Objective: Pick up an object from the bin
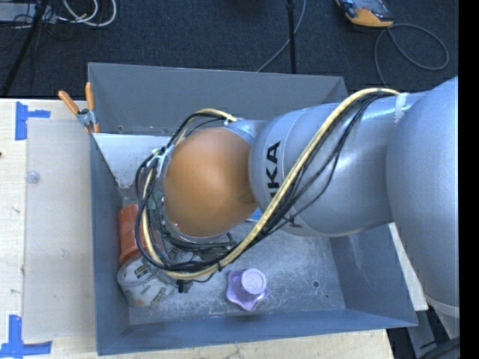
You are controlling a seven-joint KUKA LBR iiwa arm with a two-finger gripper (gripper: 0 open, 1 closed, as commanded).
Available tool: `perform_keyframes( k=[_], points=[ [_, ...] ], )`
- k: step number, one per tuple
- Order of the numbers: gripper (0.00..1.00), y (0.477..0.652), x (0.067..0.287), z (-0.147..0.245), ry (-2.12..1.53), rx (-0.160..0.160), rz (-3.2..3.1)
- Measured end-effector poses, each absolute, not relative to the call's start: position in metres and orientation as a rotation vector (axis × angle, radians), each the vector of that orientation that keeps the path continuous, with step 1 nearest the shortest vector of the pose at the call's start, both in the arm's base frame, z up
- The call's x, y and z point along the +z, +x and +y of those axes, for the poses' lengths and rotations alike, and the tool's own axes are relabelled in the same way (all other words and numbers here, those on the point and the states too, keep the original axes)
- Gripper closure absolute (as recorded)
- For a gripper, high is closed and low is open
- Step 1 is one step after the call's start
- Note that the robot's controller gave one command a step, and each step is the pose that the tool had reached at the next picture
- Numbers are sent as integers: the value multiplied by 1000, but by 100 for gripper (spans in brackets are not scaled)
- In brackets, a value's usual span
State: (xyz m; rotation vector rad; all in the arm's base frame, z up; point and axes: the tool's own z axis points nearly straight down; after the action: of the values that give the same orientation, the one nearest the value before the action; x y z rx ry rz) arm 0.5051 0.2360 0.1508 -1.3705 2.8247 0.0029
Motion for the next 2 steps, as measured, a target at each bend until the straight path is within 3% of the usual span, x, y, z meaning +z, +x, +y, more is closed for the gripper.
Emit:
perform_keyframes(
  k=[2],
  points=[
    [100, 505, 164, 236, -1369, 3, 2828]
  ],
)
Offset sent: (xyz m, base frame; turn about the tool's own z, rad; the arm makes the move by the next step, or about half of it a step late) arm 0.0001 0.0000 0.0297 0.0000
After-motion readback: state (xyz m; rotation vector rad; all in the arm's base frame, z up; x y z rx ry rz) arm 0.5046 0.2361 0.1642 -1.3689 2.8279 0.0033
